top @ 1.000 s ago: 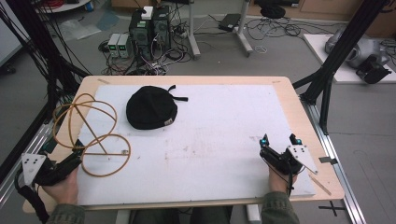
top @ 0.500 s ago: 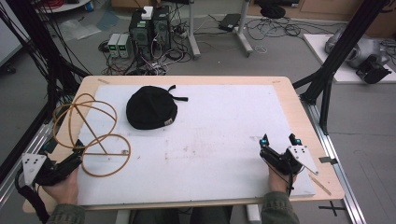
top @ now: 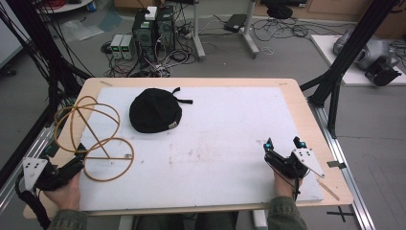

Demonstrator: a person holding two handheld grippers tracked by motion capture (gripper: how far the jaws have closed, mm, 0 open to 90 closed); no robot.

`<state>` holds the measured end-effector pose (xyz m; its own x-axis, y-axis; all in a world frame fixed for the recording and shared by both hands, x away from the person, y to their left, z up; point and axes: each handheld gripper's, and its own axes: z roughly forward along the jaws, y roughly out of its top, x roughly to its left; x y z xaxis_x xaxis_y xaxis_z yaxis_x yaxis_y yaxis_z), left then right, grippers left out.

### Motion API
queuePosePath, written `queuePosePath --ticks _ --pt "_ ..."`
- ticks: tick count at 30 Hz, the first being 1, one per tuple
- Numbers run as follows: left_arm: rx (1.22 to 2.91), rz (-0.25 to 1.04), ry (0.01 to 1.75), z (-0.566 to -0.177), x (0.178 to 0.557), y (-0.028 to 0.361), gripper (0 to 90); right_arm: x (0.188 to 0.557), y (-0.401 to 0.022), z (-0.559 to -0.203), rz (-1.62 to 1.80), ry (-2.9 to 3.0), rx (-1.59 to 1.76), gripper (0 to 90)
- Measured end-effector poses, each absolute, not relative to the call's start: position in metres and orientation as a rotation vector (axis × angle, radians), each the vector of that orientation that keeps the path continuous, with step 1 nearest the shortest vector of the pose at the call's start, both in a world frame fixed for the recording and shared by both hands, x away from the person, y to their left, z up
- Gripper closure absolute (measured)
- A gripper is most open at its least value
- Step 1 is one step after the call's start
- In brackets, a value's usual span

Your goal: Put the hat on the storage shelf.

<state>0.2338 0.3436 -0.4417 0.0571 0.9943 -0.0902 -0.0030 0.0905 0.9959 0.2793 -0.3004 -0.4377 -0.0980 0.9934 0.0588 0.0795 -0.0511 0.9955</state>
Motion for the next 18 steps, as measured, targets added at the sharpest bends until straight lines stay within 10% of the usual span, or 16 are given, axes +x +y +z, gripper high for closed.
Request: queuePosePath --ticks 18 --pt "1.182 1.090 1.197 -0.443 0.234 0.338 16.8 0.303 -0.279 -0.415 1.357 1.413 1.178 4.6"
